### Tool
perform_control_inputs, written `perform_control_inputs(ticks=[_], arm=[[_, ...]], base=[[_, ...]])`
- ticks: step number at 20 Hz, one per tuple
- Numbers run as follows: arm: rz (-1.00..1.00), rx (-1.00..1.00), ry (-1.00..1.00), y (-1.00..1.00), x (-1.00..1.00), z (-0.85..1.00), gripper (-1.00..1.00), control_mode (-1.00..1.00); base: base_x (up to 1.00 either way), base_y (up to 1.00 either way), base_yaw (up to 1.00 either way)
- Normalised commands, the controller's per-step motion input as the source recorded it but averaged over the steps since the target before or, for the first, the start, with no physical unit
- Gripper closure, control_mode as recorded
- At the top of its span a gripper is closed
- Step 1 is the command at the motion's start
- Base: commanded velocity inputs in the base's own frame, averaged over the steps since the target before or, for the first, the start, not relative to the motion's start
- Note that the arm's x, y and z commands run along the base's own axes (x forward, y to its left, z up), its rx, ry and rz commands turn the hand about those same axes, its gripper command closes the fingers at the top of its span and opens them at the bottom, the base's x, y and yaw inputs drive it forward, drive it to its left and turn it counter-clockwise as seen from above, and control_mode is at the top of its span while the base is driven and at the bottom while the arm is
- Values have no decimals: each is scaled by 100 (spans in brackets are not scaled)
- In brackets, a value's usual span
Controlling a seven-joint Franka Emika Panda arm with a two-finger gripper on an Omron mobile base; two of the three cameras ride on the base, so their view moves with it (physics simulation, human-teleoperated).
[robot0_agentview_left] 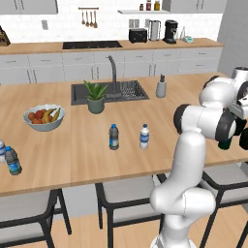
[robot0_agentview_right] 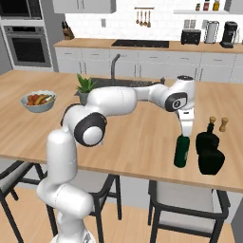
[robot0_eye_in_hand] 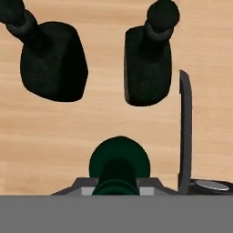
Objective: Move the plastic bottles in the middle to the plastics group, and the glass bottles in the middle to the glass group.
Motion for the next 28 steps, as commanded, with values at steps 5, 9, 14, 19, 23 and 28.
perform_control_inputs(ticks=[5,9,14,19,23,28], arm=[[-4,0,-4,0,-13,-33,-100,-100],[-5,0,-3,3,-12,-26,-100,-100],[0,0,-7,13,-3,-7,-100,-100],[0,0,-9,15,-2,7,-100,-100],[4,-2,-8,20,-16,45,-100,-100],[18,-11,-3,36,-38,50,-100,-100]], base=[[0,0,0],[0,0,0],[0,0,0],[0,0,0],[0,0,0],[0,0,0]])
